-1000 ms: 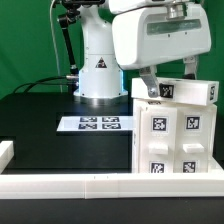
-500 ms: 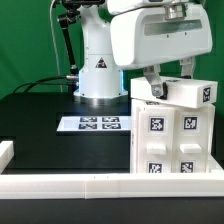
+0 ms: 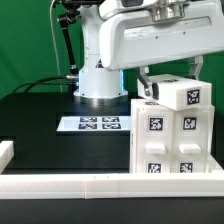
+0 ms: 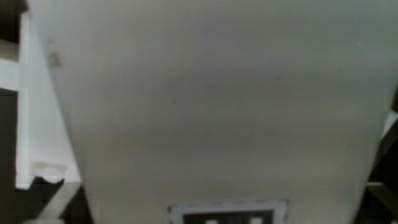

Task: Assemble cabinet

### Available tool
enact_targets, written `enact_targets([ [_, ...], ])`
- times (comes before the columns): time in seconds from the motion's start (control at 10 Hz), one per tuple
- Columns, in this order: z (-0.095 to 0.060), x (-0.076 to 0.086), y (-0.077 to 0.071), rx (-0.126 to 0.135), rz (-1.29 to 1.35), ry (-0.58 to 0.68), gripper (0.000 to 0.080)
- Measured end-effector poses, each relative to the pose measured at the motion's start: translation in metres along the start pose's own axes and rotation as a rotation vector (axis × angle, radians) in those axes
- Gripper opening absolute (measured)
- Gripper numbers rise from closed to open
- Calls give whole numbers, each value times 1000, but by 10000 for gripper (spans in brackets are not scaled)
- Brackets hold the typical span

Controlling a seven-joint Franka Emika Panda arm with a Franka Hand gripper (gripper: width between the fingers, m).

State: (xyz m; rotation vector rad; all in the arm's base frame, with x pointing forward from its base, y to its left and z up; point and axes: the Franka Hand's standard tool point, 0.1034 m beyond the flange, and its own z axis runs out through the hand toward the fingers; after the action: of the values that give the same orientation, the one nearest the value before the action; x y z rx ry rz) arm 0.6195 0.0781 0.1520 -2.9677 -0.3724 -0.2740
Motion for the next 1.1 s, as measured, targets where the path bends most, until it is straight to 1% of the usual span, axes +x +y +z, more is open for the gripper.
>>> enact_targets([
  [0.1,0,0,-1,0,63,2,560],
  [0.5,1,3,-3,-3,471,27,560],
  [1.1,1,2,-2,8,905,27,560],
])
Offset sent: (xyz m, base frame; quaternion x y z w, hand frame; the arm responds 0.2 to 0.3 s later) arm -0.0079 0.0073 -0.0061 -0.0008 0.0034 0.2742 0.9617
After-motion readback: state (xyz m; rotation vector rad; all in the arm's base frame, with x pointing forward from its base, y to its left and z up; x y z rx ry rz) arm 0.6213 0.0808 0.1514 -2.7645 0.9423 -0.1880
